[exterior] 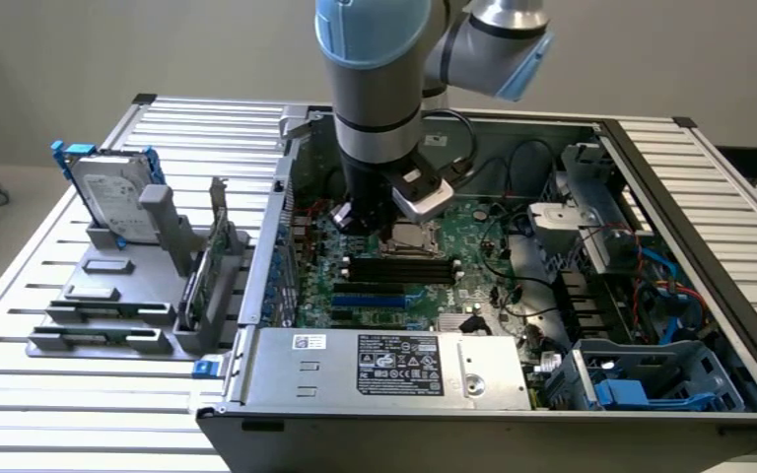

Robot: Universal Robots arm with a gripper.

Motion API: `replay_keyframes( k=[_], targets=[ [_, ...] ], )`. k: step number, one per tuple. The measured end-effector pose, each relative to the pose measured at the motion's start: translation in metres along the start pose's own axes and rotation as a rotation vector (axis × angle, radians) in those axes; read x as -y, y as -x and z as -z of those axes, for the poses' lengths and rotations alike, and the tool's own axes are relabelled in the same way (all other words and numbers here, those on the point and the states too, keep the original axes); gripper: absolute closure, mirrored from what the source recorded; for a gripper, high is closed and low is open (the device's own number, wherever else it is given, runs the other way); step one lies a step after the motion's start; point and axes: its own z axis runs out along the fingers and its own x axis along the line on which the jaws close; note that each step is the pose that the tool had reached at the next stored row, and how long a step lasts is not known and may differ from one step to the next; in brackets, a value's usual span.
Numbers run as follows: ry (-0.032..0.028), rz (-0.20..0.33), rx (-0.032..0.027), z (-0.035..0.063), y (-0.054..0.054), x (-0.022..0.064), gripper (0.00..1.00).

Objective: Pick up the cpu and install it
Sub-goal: 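Install the first cpu locking lever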

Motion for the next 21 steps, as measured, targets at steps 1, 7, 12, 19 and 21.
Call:
replay_keyframes(
  k=[1, 7, 12, 19, 21],
  targets=[
    [0.0002, 0.0, -0.0004, -0.0009, 0.001, 0.0001, 0.89],
    [0.0037, -0.007, -0.0045, -0.0067, 0.006, 0.0022, 0.89],
    [0.0077, -0.02, -0.0055, -0.0123, 0.008, 0.0047, 0.89],
    [0.0171, -0.032, -0.0049, -0.0218, 0.009, 0.008, 0.89],
    [0.0212, -0.037, -0.004, -0.0248, 0.01, 0.0089, 0.89]
  ],
)
